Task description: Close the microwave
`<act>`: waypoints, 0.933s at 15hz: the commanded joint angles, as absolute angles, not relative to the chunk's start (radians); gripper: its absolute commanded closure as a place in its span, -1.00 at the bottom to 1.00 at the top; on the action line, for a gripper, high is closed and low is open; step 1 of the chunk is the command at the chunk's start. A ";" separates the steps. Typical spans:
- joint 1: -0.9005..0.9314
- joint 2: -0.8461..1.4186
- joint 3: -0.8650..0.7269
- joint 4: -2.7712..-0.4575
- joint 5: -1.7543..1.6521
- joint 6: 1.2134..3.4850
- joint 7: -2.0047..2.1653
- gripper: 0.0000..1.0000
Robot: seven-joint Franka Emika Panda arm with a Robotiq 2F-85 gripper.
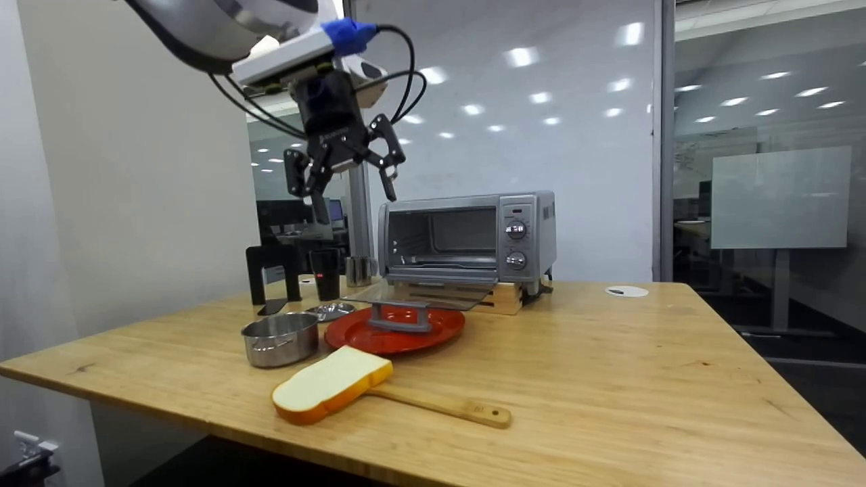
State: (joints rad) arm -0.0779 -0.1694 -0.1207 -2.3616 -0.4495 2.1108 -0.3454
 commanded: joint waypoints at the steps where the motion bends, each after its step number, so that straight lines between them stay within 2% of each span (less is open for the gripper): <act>1: -0.072 -0.071 -0.077 -2.367 -0.608 2.186 -0.297 -1.00; 8: -0.048 0.023 -0.050 -2.361 -0.944 2.249 -0.150 -1.00; 14: -0.012 0.062 -0.024 -2.366 -1.074 2.327 -0.014 -1.00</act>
